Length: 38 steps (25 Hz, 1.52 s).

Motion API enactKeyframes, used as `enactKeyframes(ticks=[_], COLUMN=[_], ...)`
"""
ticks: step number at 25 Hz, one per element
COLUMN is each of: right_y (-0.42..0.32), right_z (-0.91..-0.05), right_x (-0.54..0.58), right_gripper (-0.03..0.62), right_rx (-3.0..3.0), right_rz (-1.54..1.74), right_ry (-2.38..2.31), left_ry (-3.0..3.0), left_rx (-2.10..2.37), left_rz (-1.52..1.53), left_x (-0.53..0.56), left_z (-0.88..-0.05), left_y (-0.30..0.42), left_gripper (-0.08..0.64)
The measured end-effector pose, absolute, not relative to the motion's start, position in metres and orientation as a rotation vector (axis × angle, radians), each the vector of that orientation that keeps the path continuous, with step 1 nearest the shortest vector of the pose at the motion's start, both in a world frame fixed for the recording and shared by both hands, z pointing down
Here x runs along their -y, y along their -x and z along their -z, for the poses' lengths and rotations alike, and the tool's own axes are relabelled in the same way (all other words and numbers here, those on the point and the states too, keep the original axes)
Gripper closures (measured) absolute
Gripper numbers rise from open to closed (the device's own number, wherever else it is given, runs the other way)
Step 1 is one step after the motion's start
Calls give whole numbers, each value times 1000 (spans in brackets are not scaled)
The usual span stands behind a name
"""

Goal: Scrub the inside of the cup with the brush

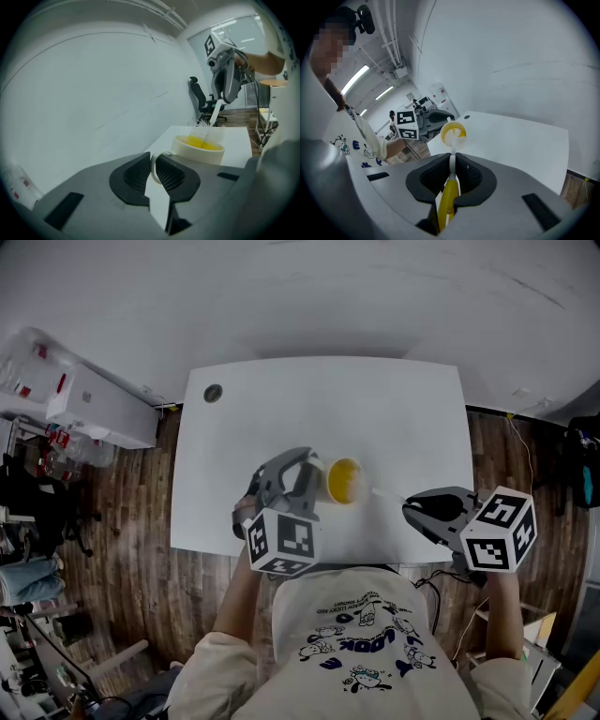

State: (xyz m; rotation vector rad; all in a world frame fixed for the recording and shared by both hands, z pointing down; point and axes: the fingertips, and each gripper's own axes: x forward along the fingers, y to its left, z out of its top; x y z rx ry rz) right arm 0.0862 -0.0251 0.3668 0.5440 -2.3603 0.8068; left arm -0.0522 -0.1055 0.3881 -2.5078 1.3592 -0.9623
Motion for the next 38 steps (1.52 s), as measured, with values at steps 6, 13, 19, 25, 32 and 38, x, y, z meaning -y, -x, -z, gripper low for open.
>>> enactKeyframes(ticks=[6, 13, 19, 25, 32, 38], right_y=[-77, -70, -72, -78, -88, -89], right_z=[-368, -362, -357, -351, -342, -340], right_x=[19, 17, 15, 16, 16, 16], right_gripper=[545, 545, 545, 545, 545, 545], right_rx=[2330, 2339, 2335, 2339, 2360, 2364], right_rz=[-710, -675, -651, -653, -667, -674], right_ry=[-513, -487, -489, -497, -523, -544], left_ry=[2494, 2462, 2423, 2403, 2407, 2404], left_rx=[-1372, -1348, -1302, -1291, -1303, -1297], left_rz=[999, 1035, 1077, 1095, 1108, 1104], left_x=[110, 109, 104, 105, 108, 105], left_z=[-395, -399, -404, -406, -410, -406], left_y=[55, 52, 45, 46, 50, 50], left_gripper=[525, 525, 525, 525, 525, 525])
